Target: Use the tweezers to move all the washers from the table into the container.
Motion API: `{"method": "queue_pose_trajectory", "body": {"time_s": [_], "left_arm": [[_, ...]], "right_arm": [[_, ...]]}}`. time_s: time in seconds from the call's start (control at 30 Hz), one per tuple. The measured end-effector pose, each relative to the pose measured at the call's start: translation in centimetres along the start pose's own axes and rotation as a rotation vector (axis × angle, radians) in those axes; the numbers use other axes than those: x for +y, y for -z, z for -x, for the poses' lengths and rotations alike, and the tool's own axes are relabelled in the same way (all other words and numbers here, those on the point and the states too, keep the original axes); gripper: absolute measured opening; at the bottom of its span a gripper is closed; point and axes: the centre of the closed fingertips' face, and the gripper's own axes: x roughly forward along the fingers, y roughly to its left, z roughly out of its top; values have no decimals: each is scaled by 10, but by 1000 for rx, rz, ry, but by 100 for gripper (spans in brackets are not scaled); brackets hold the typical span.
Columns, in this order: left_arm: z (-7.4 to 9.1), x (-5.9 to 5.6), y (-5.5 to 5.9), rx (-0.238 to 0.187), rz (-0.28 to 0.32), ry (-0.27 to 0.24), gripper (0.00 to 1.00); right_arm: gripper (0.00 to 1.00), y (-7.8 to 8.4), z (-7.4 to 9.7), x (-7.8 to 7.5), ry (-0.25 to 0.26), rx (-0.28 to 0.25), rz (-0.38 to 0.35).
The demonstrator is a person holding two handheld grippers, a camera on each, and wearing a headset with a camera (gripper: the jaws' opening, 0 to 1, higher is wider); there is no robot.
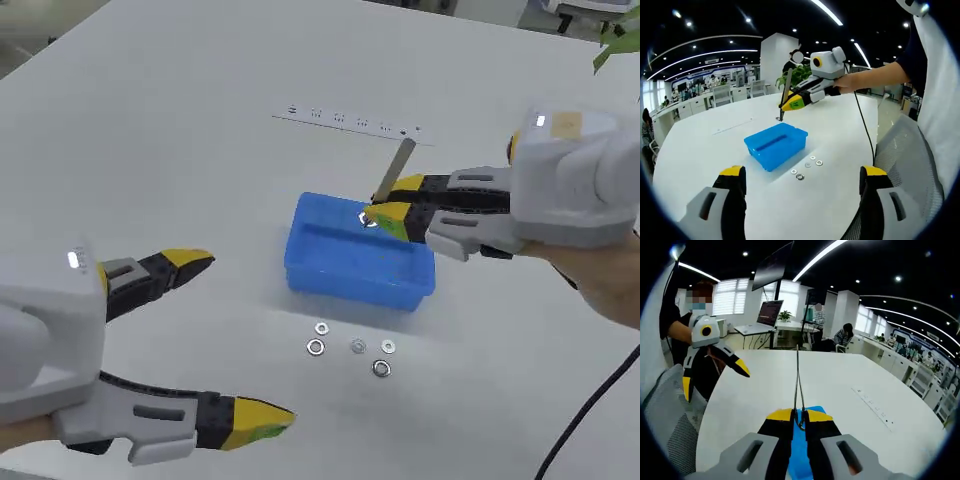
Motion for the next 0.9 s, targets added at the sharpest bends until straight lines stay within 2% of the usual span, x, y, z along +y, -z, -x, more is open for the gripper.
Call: {"method": "queue_pose_trajectory", "body": {"time_s": [0.1,0.2,0.37,0.53,0.9], "left_arm": [[3,7,1,1,11,-26,100],[7,12,4,7,30,-50,100],[11,14,15,35,50,-70,100],[10,12,21,54,72,-84,100],[4,10,18,55,84,-90,100]], "right_arm": [[9,21,-13,-11,10,30,-29],[9,40,-24,-15,8,55,-59],[9,63,-41,-7,-27,99,-79],[10,72,-48,-4,-43,113,-81],[10,77,-54,-3,-59,110,-115]]}}
